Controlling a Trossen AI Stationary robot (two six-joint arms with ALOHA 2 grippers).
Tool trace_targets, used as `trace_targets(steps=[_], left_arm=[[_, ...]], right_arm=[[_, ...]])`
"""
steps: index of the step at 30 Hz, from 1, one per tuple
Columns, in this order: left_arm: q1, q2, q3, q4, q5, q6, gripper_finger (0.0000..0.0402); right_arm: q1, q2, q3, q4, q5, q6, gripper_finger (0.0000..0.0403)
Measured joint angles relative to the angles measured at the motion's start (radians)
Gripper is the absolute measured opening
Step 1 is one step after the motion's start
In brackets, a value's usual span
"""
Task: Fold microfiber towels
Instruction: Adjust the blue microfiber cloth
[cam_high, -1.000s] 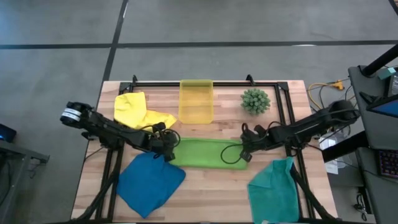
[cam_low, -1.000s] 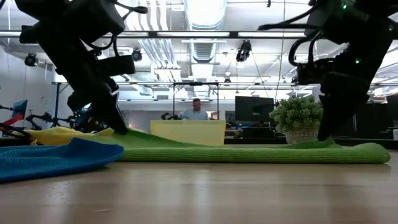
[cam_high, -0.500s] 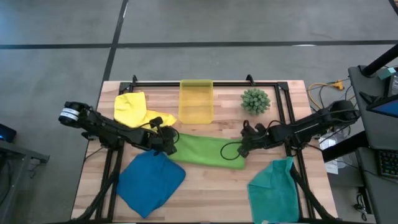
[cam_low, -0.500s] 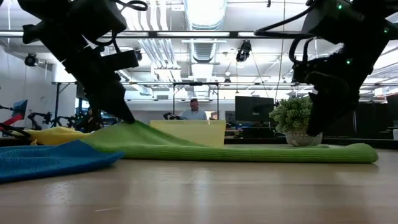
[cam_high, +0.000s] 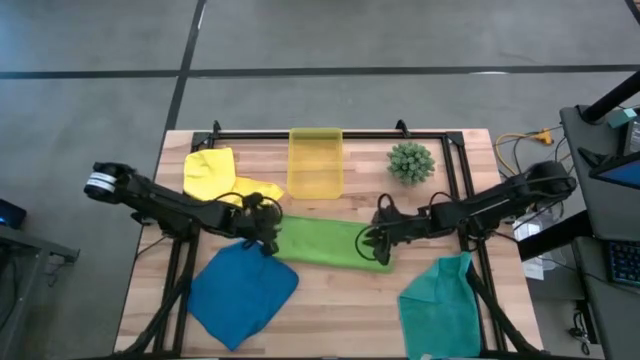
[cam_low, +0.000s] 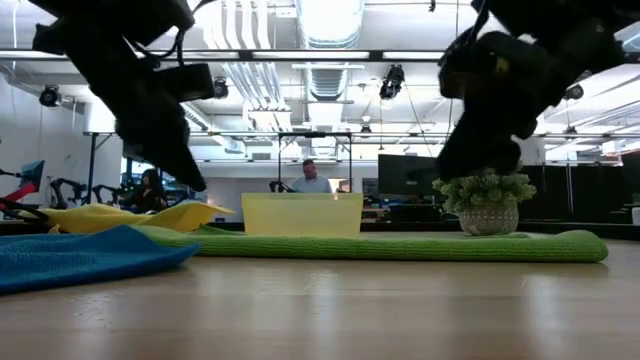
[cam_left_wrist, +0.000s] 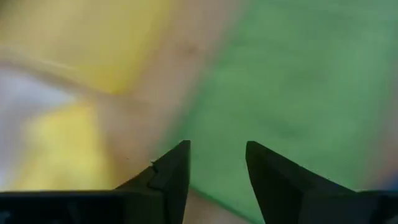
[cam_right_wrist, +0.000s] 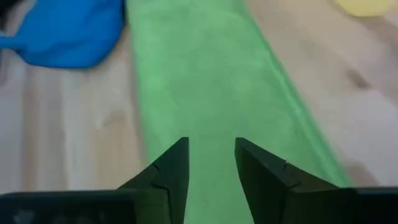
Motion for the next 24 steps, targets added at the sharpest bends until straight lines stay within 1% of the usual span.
trace_targets(steps=[2,3,5,7,8,13,18,20,24], left_arm=[[-0.022,-0.006,0.0,-0.034,0.141,-0.008,0.0112],[-0.039,-0.011,-0.001,-0.058,0.195,-0.028,0.0096],[-0.088,-0.016,-0.002,-0.07,0.242,-0.075,0.0059],[-0.149,-0.018,-0.002,-0.063,0.246,-0.111,0.0021],[-0.18,-0.019,-0.002,-0.057,0.248,-0.121,0.0011],[-0.284,0.029,-0.004,-0.055,0.24,-0.24,0.0004],[-0.312,0.127,-0.005,-0.057,0.247,-0.322,0.0001],[-0.315,0.168,-0.003,-0.053,0.287,-0.351,0.0001],[-0.331,0.243,-0.003,-0.054,0.489,-0.446,0.0]], right_arm=[[0.0,0.03,0.0,0.018,-0.001,0.007,0.0108],[0.0,0.043,0.002,0.021,0.0,0.01,0.0102],[0.0,0.065,0.003,0.021,-0.001,0.019,0.0092],[0.0,0.081,0.008,0.03,-0.001,0.025,0.0084],[0.0,0.085,0.011,0.033,-0.001,0.025,0.0081],[0.0,0.082,0.013,0.034,0.003,0.012,0.0078],[0.0,0.082,0.013,0.035,0.003,0.0,0.0078],[0.001,0.081,0.013,0.035,0.003,-0.001,0.0078],[0.0,0.081,0.013,0.033,-0.024,-0.001,0.0078]])
